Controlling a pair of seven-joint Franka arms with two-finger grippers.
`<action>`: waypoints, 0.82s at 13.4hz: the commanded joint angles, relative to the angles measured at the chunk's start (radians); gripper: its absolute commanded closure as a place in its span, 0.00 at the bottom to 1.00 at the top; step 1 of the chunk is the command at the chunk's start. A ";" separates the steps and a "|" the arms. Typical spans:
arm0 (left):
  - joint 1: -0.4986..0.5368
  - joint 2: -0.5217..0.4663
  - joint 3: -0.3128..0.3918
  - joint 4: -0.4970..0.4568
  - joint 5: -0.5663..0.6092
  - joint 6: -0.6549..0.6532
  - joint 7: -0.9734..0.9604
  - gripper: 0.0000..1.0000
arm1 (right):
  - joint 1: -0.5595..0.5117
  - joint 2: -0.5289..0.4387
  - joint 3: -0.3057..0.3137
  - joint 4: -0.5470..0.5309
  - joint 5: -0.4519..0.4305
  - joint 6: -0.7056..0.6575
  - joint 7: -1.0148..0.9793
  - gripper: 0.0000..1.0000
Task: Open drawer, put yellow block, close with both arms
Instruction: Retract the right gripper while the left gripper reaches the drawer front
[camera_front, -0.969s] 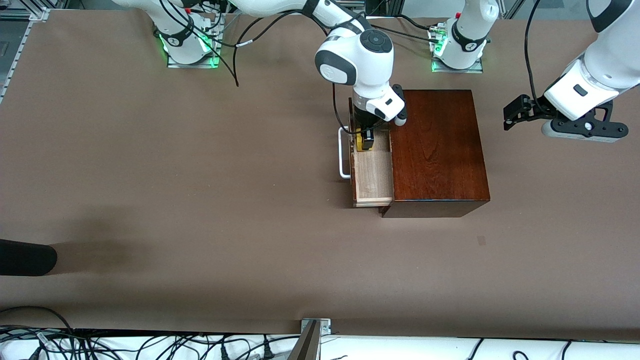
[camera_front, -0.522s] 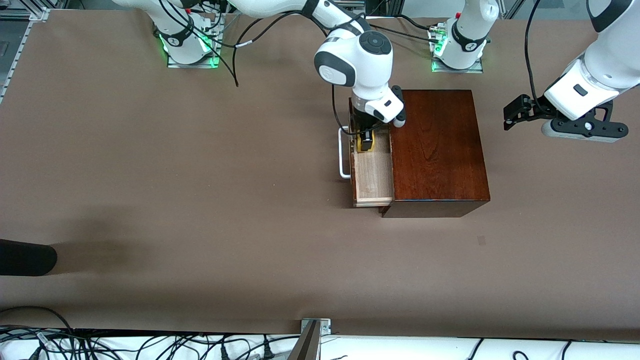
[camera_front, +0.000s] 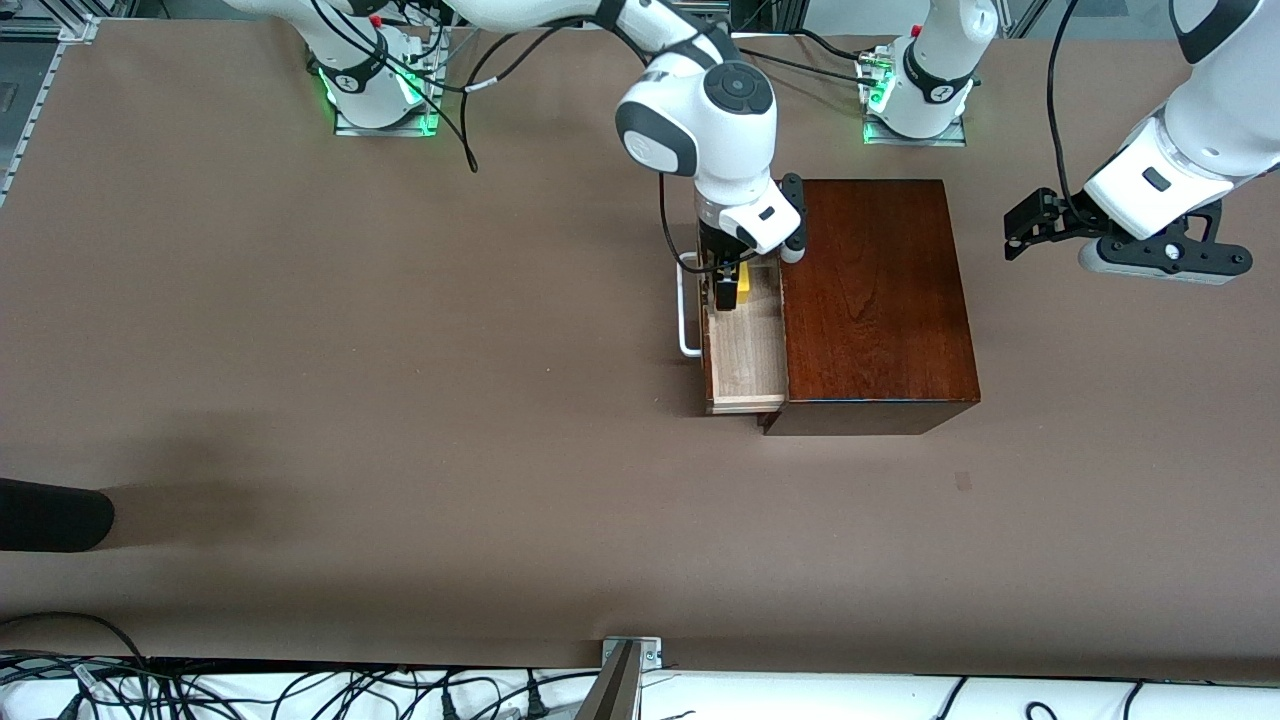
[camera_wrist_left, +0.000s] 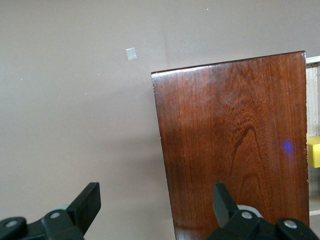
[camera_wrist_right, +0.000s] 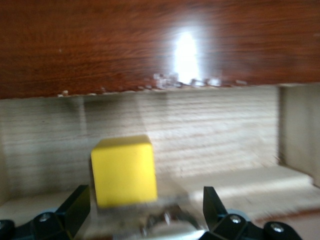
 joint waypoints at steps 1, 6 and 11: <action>0.000 0.014 -0.009 0.059 -0.014 -0.046 0.021 0.00 | -0.049 -0.105 0.008 0.040 0.037 -0.130 -0.013 0.00; 0.000 0.022 -0.022 0.063 -0.029 -0.074 0.003 0.00 | -0.258 -0.248 0.004 0.040 0.150 -0.276 -0.013 0.00; -0.014 0.025 -0.095 0.069 -0.078 -0.095 0.056 0.00 | -0.515 -0.325 -0.003 0.037 0.197 -0.321 -0.016 0.00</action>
